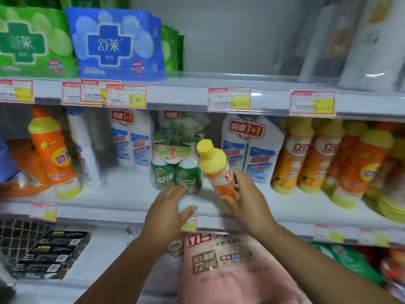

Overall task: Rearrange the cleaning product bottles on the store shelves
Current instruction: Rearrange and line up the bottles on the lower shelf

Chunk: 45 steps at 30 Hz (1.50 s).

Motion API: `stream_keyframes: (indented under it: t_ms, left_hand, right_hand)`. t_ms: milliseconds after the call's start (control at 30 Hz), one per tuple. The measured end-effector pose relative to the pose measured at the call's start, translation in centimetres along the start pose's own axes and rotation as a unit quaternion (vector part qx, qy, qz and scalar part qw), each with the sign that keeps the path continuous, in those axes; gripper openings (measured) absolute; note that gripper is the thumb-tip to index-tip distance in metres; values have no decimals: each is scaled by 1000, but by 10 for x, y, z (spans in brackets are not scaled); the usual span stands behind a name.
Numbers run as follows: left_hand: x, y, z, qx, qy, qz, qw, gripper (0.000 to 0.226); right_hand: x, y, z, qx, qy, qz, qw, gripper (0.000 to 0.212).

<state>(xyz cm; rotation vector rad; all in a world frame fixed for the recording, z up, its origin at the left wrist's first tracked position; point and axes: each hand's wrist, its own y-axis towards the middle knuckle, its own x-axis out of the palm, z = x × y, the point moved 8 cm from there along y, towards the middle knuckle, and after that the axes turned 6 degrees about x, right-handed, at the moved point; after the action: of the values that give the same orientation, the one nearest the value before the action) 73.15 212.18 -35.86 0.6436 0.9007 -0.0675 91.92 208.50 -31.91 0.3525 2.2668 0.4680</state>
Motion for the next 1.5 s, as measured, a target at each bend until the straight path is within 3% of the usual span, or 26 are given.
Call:
stream_keyframes:
  t_ms: [433, 567, 867, 1100, 1500]
  left_hand:
    - [90, 28, 77, 79, -6, -57, 995, 53]
    - [99, 33, 87, 82, 0, -53, 995, 54]
    - [108, 37, 88, 73, -2, -56, 996, 57]
    - [109, 38, 87, 68, 1, -59, 996, 58]
    - [108, 36, 87, 67, -8, -67, 995, 58]
  right_hand:
    - [-139, -16, 142, 171, -7, 187, 967, 62]
    - [-157, -16, 165, 209, -5, 200, 957, 59]
    - [-162, -23, 180, 246, -14, 232, 941, 81]
    - [-158, -29, 189, 269, -8, 226, 936, 68]
    - [-155, -28, 191, 273, 23, 235, 932, 75]
